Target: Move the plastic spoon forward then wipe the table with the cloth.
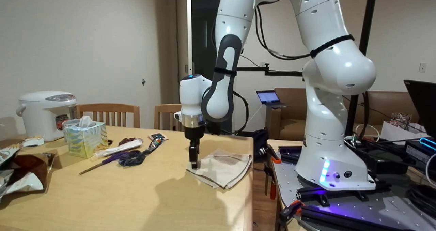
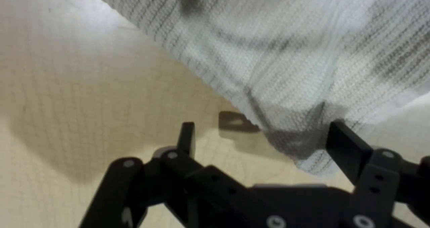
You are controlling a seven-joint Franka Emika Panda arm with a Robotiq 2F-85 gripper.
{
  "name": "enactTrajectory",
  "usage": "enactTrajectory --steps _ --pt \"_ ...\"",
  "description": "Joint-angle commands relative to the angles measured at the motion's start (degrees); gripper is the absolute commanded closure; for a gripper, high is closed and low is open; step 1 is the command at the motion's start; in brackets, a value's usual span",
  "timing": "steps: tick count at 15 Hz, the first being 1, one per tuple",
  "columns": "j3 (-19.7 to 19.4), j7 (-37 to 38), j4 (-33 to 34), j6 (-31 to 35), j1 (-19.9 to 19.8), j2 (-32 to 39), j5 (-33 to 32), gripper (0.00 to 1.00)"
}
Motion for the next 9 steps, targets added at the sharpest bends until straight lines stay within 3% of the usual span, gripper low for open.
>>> enactTrajectory --steps 1,5,9 --pt "1.60 -2.68 0.09 0.00 -1.96 -1.67 0.49 0.00" --pt "3.47 -3.04 -0.39 -0.44 -3.36 -3.78 1.75 0.00" --pt "2.83 -1.49 -1.40 0.15 -2.69 -7.05 0.73 0.00"
